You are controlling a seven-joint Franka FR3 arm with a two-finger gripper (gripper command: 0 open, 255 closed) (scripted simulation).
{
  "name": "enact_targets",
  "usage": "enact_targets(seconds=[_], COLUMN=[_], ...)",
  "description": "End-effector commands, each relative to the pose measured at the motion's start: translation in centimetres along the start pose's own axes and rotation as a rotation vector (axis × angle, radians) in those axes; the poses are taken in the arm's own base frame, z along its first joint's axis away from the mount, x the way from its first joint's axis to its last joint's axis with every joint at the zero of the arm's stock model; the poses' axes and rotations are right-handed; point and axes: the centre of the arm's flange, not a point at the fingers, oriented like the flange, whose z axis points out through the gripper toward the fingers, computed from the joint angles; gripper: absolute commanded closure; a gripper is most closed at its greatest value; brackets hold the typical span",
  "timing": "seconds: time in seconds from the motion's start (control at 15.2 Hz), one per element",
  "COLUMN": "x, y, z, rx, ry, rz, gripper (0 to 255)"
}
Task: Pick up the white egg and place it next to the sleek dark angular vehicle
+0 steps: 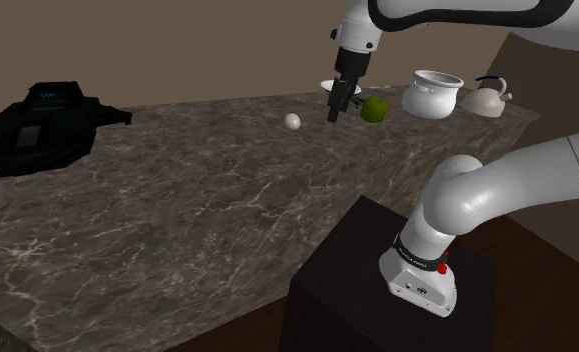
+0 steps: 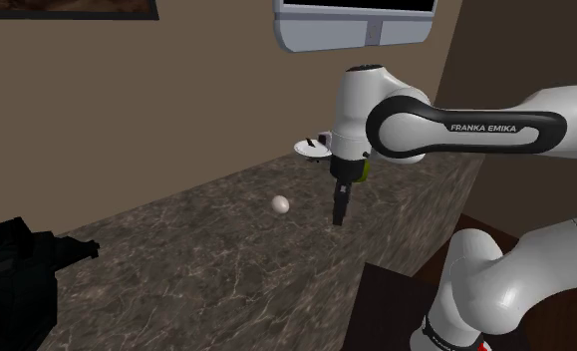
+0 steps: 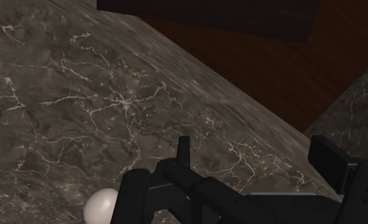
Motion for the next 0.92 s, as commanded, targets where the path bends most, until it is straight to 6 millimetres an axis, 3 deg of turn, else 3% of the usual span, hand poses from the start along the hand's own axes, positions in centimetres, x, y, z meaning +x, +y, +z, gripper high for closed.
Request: enact_targets(seconds=[0.0,0.86], x=[0.0,9.1], y=[0.0,12.0], z=[0.0,7.0], rx=[0.000,0.019], ry=[0.000,0.091], rz=[0.000,-0.069], gripper=[0,0])
